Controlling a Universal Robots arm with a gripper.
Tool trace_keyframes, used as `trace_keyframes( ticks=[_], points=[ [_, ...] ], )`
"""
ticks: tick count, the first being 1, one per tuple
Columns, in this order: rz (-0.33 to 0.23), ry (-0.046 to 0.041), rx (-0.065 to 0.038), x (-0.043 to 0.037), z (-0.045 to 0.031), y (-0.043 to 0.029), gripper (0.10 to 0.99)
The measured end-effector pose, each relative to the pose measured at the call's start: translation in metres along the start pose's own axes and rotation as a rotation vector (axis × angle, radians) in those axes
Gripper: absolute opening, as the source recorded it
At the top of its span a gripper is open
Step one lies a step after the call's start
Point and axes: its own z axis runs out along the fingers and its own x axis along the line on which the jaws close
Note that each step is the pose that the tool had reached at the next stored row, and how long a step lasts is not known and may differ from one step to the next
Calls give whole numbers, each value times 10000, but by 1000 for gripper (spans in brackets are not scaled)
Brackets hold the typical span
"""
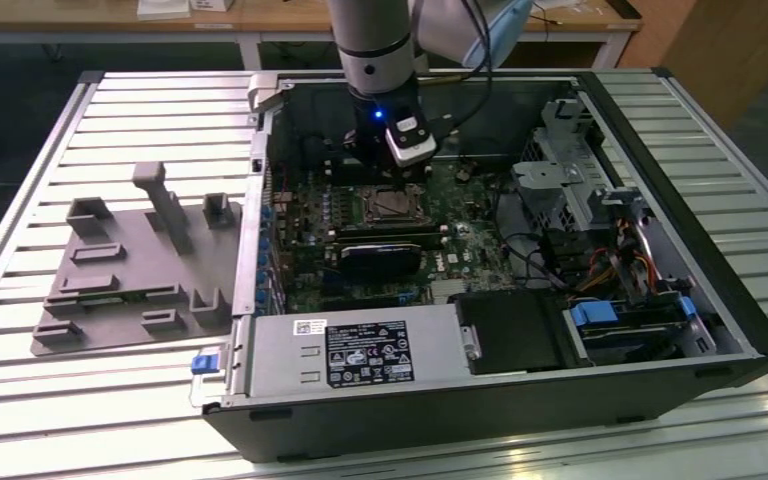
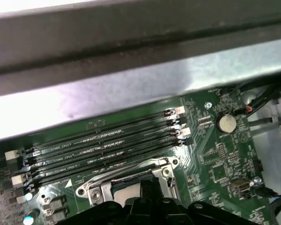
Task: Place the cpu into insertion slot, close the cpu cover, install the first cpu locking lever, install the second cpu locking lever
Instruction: 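Install the first cpu locking lever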
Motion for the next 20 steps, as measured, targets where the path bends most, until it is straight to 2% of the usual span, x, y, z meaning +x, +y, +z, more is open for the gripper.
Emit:
trace_keyframes(
  ticks=[6,9,12,17,20],
  points=[
    [-27,530,383,-56,13,6,106],
    [-23,685,464,-69,15,-17,106],
    [-13,780,501,-81,18,-54,106],
    [19,831,526,-103,19,-130,106],
    [25,851,550,-107,20,-144,106]
  ],
)
